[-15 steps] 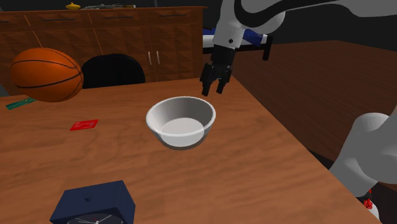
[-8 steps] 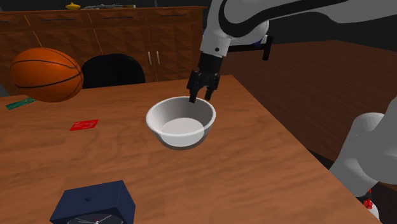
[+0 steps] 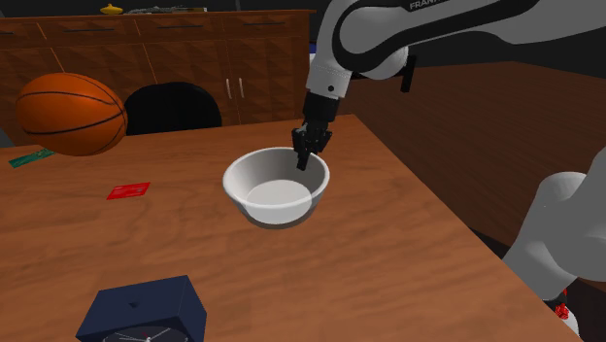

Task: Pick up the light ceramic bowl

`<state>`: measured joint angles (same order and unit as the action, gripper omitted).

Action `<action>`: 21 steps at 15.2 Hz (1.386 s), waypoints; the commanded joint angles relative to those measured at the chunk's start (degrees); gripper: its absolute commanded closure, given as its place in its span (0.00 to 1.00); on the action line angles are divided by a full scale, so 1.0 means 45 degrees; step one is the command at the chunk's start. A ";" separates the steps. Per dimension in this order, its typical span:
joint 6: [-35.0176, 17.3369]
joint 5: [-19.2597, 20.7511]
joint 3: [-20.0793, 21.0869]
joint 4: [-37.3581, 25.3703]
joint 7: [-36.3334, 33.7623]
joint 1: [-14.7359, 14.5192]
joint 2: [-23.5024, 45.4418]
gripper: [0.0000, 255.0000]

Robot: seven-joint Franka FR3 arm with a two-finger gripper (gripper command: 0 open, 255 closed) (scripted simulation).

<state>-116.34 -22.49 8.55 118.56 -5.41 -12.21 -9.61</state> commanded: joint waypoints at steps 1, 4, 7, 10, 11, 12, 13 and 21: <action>-0.0006 0.0000 0.0000 0.0015 0.0004 -0.0001 -0.0004 1.00; -0.0005 -0.0001 -0.0001 0.0018 0.0006 0.0000 -0.0008 1.00; 0.0008 0.0003 -0.0004 -0.0010 0.0004 0.0002 0.0008 1.00; 0.0486 0.0081 -0.0028 -0.0442 -0.0157 0.0024 -0.0059 1.00; 0.0646 0.0105 -0.0036 -0.0592 -0.0210 0.0031 -0.0076 1.00; 0.0805 0.0130 -0.0044 -0.0744 -0.0263 0.0037 -0.0090 1.00; 0.0965 0.0153 -0.0052 -0.0899 -0.0316 0.0044 -0.0102 1.00; 0.2246 0.0322 -0.0112 -0.2245 -0.0734 0.0089 -0.0094 1.00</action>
<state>-107.03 -21.13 8.04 109.45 -8.37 -11.81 -10.10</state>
